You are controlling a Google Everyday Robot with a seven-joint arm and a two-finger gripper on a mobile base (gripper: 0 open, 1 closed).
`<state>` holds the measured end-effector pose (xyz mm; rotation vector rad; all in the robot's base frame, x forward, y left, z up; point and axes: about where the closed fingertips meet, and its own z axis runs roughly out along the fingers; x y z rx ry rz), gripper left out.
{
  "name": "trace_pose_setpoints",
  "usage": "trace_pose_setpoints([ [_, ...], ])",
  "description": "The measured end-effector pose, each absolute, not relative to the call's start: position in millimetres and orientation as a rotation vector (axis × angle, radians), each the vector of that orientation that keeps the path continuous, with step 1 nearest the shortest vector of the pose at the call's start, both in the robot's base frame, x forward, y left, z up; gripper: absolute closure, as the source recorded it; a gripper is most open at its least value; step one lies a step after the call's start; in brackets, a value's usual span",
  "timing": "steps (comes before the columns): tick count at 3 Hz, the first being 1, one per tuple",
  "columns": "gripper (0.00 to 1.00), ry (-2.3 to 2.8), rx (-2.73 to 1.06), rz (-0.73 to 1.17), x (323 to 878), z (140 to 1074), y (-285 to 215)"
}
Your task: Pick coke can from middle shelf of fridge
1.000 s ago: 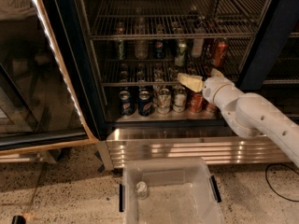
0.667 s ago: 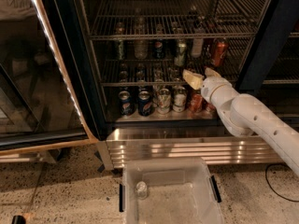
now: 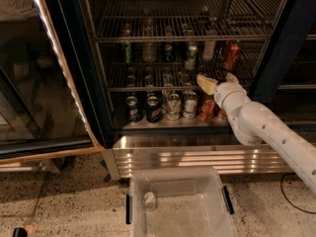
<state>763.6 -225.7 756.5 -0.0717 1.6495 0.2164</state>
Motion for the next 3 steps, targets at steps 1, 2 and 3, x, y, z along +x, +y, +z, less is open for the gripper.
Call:
trace_pose_setpoints([
  [1,0.28,1.659,-0.042,0.149,750,754,-240],
  [2,0.24,1.646,-0.01,0.095,751,752,-258],
  [3,0.24,1.646,-0.01,0.095,751,752,-258],
])
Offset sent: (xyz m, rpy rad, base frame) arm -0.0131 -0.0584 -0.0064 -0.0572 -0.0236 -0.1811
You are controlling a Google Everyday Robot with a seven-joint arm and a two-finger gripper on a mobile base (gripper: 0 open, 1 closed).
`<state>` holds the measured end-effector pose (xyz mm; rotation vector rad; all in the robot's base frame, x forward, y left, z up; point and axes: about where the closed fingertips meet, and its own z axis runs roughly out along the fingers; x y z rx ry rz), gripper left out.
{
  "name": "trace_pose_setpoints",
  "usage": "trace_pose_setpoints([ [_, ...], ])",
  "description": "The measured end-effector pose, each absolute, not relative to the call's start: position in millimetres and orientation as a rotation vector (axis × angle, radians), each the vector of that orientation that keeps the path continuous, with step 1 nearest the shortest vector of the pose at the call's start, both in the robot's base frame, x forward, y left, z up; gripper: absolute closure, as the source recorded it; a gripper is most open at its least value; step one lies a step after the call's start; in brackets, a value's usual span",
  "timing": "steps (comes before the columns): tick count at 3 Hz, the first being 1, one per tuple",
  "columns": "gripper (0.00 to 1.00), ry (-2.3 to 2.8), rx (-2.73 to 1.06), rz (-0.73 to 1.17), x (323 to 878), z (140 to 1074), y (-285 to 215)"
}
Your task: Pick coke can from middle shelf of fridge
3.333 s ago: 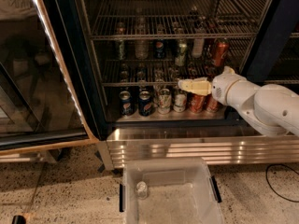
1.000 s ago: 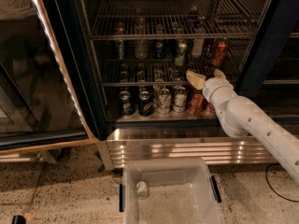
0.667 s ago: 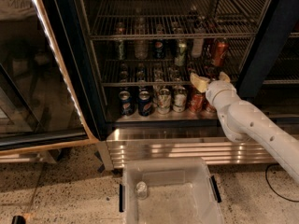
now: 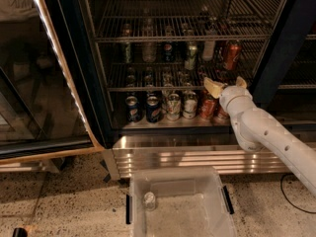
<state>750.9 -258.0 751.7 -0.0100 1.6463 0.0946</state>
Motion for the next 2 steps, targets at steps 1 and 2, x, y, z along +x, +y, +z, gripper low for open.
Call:
trace_pose_setpoints([
  [1,0.34,1.637,-0.001,0.067,769,750,-263],
  [2,0.33,1.626,0.023,0.035,792,747,-274],
])
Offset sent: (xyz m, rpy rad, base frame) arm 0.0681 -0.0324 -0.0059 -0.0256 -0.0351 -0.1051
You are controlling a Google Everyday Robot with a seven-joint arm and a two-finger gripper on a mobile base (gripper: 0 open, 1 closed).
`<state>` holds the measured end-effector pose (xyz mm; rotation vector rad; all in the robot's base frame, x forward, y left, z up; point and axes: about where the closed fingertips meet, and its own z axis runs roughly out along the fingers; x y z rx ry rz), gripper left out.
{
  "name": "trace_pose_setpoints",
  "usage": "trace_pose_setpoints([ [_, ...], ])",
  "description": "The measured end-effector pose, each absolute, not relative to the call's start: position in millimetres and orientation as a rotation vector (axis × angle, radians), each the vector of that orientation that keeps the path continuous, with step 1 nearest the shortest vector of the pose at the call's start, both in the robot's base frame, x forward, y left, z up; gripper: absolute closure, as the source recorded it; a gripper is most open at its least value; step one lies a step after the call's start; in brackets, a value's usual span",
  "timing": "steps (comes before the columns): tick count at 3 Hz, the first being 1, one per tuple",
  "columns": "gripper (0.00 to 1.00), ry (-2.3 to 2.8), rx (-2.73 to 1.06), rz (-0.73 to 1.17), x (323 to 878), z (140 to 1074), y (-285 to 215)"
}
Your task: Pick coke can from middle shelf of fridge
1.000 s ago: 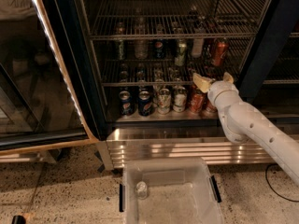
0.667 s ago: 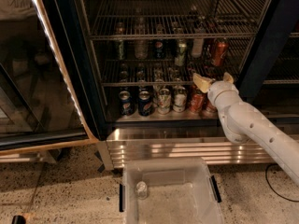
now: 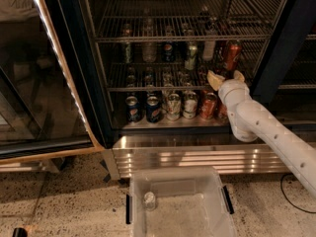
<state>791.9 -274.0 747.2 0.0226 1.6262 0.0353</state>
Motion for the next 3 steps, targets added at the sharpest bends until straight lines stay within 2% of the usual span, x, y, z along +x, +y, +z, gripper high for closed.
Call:
trace_pose_setpoints([
  [3,0.32,1.598,0.067,-0.031,835,744,-300],
])
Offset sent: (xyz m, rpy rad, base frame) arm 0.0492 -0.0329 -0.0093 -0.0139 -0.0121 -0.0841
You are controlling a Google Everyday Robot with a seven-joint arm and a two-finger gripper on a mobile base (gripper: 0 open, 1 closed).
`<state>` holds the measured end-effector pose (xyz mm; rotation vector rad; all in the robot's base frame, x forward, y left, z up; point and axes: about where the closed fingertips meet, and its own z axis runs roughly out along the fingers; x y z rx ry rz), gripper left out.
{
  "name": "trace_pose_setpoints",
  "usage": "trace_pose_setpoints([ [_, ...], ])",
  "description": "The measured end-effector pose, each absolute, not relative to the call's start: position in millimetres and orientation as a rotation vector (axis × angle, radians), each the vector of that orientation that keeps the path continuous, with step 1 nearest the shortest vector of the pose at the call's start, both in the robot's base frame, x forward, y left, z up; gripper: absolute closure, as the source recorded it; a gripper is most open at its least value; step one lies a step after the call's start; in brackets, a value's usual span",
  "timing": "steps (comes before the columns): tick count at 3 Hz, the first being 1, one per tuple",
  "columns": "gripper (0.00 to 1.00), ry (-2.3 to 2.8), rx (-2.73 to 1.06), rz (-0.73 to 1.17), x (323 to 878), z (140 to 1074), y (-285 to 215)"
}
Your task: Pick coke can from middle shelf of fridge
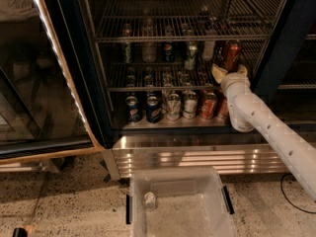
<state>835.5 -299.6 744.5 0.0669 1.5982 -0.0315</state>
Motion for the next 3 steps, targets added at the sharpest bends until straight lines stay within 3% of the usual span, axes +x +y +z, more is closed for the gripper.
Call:
trace_pose_setpoints([
  [2,0.32,1.564,0.066,-0.067,862.4,753.4,-309.1],
  [3,0.24,1.564,0.067,-0.068,862.5,753.5,-309.5],
])
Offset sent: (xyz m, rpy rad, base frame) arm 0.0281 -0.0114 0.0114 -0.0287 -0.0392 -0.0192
